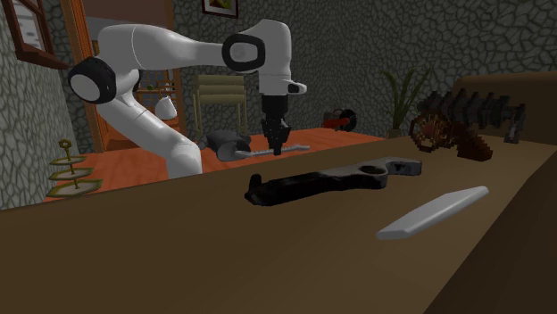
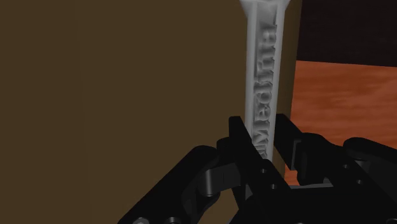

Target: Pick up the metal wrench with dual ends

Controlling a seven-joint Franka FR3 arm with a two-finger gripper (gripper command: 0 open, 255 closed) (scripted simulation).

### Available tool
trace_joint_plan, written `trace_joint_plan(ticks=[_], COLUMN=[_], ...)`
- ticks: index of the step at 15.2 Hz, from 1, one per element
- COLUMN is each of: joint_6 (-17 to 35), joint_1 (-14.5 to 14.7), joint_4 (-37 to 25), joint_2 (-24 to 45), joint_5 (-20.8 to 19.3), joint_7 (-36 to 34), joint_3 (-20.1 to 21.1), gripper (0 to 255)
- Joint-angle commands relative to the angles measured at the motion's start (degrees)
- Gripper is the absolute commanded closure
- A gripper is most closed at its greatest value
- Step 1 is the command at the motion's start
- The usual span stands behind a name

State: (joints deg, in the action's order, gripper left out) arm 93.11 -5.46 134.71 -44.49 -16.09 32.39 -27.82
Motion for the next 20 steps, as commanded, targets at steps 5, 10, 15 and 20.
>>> trace_joint_plan(ticks=[5, 10, 15, 20], joint_6=[-1.5, -5.0, -8.4, -10.5], joint_1=[0.3, 0.7, 1.2, 1.5], joint_4=[-1.4, -5.6, -10.1, -13.1], joint_2=[0.4, 1.3, 2.4, 3.2], joint_5=[0.5, 1.3, 2.0, 2.5], joint_7=[0.1, 0.3, 0.4, 0.6], joint_3=[0.2, 1.0, 1.7, 2.0], gripper=[255, 255, 255, 255])
